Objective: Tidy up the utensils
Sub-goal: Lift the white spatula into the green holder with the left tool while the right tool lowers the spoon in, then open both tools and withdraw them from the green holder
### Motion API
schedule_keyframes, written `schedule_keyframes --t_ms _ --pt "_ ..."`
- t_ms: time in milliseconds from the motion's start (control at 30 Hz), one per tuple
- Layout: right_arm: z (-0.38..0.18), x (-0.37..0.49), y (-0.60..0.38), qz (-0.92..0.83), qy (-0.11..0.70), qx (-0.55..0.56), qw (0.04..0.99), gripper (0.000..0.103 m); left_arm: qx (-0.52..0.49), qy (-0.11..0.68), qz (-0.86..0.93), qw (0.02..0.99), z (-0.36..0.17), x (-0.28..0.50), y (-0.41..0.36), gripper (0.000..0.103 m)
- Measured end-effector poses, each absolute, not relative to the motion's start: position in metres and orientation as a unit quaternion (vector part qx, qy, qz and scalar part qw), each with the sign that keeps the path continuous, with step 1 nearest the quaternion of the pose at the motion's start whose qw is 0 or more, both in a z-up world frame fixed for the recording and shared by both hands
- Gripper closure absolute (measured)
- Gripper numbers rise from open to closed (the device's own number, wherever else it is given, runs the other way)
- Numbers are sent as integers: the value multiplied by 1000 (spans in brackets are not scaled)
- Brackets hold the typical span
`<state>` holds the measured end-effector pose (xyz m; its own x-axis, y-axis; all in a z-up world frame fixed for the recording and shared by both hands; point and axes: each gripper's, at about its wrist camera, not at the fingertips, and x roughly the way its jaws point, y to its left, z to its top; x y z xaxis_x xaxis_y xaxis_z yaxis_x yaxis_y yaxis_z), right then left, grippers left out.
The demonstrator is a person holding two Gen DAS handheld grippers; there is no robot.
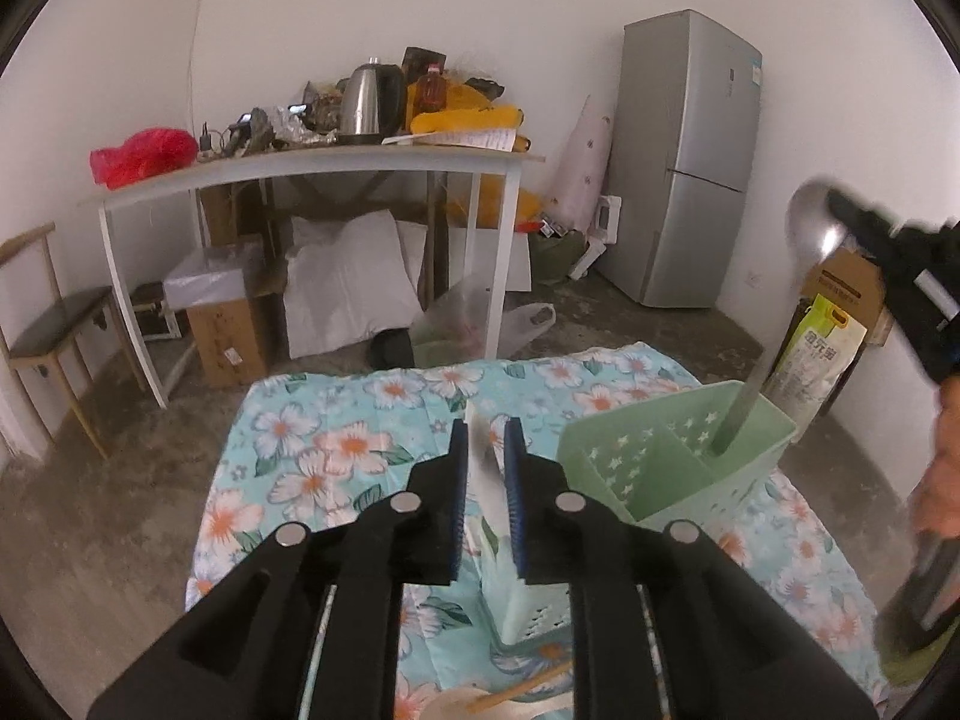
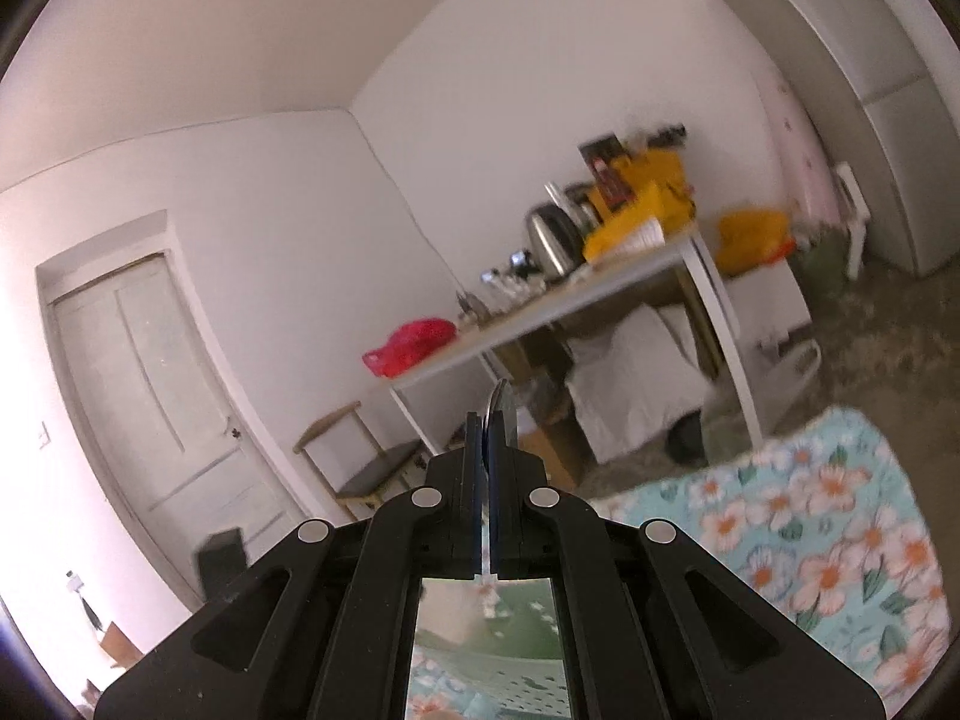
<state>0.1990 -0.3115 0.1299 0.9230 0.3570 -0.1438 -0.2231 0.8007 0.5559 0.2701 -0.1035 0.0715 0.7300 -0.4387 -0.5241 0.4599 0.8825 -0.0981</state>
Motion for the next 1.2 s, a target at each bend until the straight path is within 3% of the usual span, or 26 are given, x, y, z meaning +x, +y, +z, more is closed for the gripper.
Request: schedule_keyframes --t_ms 367,933,1200 --pt "79 210 -315 96 215 284 930 99 8 278 -245 929 73 269 -98 87" --pt "98 148 -307 8 172 215 961 97 1 268 -240 933 86 250 -84 86" --pt "77 78 -280 -15 178 232 956 84 -7 276 -244 930 86 209 -54 81"
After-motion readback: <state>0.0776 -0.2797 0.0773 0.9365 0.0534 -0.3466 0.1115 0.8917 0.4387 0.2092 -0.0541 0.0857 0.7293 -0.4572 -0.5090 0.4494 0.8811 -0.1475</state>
